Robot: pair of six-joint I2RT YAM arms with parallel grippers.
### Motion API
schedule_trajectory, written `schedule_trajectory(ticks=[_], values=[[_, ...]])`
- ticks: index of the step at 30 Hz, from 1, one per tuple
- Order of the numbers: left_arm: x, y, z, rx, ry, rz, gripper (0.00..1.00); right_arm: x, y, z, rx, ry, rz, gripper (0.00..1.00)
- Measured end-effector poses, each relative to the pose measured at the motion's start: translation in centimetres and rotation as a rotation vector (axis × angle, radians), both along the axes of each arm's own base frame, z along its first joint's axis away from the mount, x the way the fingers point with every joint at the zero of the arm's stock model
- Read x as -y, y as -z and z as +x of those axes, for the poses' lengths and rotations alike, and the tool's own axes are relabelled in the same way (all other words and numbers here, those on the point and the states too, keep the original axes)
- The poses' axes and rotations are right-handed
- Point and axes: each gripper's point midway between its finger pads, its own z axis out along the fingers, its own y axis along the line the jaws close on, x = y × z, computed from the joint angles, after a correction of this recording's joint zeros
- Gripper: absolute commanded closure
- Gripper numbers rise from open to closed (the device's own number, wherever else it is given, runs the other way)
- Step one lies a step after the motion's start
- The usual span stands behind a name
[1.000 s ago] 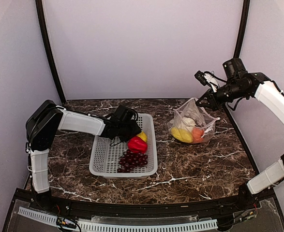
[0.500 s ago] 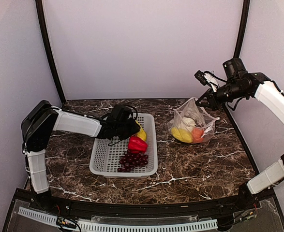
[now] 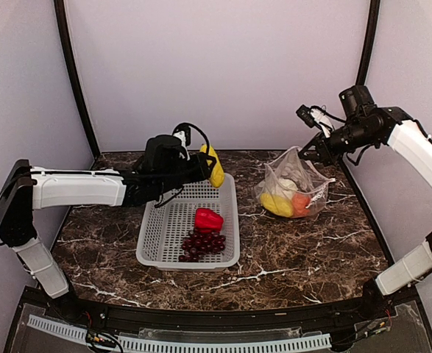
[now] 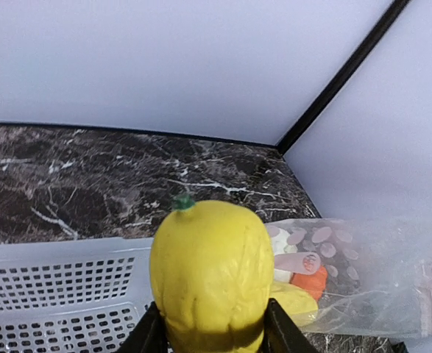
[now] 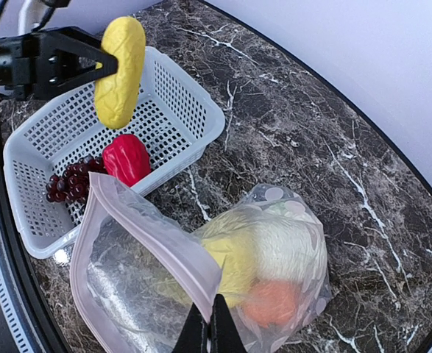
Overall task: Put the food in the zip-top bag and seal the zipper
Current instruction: Pick up the fake fruit from the bin, then place the fake fruit in the zipper food storage bag.
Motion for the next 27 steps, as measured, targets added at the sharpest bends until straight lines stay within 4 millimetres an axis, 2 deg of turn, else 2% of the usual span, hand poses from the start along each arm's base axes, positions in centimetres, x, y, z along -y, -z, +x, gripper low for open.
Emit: schedule_trajectory(ticks=[4,8,15,20,27], values=[[3.0,-3.8,-3.5,0.163,0.119,0.040,0.72,-0.1,-0.4,0.1,-0.003,0.000,-0.007,1.00],[5.2,-7.0,-7.0,0.295,0.212,0.052,0.72,-0.3,-0.7,0.1,-0.006,-0.004,-0.020,1.00],[6.2,-12.2,-11.2,0.500,0.303,0.016,0.73,-1.4,-1.5,0.3,-0.018,-0.027,-0.035,1.00],[6.8,-13.2,-13.4,0.575,0.362,-0.004,0.74,-2.8,-1.8,0.1,-0.027,-0.062,-0.044,1.00],[8.2,-14.4,-15.4,0.652,0.416,-0.025,0.74,-3.3,-2.4,0.1,-0.023,-0.074,-0.040,1.00]])
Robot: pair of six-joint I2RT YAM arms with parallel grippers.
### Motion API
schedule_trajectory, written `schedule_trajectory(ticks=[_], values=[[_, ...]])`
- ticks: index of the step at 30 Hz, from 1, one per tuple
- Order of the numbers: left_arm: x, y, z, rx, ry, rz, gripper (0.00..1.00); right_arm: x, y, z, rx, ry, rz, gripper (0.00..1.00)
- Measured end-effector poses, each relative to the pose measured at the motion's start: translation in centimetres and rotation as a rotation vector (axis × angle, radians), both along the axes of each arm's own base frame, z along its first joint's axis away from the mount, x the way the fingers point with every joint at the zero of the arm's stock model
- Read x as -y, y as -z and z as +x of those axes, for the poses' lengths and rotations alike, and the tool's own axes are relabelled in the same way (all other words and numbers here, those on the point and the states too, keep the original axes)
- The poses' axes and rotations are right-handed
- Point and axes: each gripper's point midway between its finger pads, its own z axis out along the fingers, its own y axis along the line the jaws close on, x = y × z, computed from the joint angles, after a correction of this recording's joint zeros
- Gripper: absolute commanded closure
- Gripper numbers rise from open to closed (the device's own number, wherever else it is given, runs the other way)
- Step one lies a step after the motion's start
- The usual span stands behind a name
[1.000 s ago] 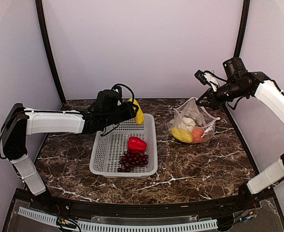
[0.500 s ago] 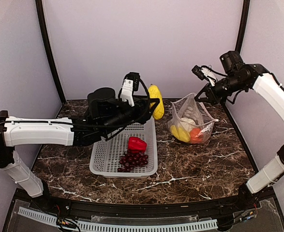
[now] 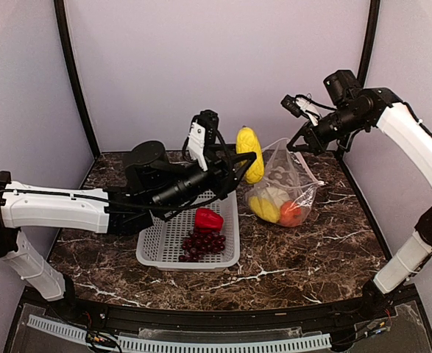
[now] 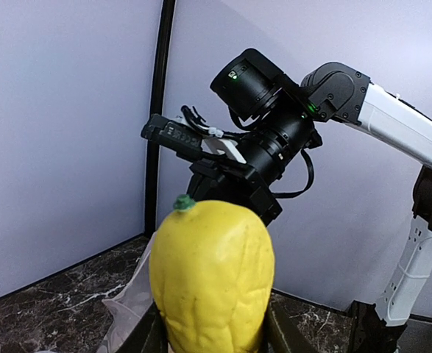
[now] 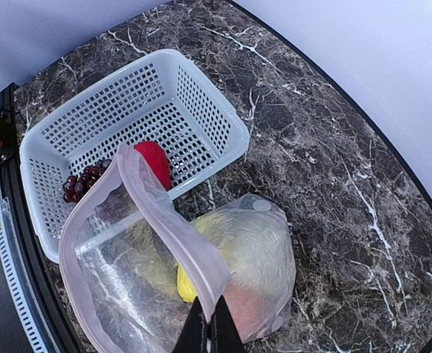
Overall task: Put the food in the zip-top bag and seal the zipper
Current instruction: Place the fake fruit in the zipper food storage bag.
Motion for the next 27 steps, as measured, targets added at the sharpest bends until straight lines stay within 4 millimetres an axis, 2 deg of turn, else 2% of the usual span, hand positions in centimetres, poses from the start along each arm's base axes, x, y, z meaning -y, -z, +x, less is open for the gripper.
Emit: schedule_trajectory(ticks=[6,11,20,22,23,25,27], values=[[4.0,-0.7,0.8,0.055,0.028,0.004,0.74,-0.2,-0.1,-0.3,-0.011,-0.009,0.009,1.00],[6.9,0.6,2.5,0.076,-0.002,0.040,0.74,-0.1,-0.1,-0.4,-0.016,-0.008,0.008,1.00],[8.5,4.2,5.9,0.078,-0.154,0.101,0.73,-0.2,-0.1,-0.4,-0.021,-0.009,0.013,1.00],[8.8,5.1,6.7,0.076,-0.191,0.114,0.68,-0.2,-0.1,-0.4,-0.022,-0.009,0.015,1.00],[8.9,5.5,7.1,0.079,-0.210,0.121,0.56,-0.2,-0.1,-0.4,-0.022,-0.009,0.015,1.00],[9.3,6.2,7.8,0.082,-0.239,0.132,0.41,-0.2,-0.1,-0.4,-0.022,-0.009,0.015,1.00],[9.7,6.6,8.3,0.085,-0.259,0.142,0.34,-0.2,-0.1,-0.4,-0.021,-0.004,0.013,1.00]])
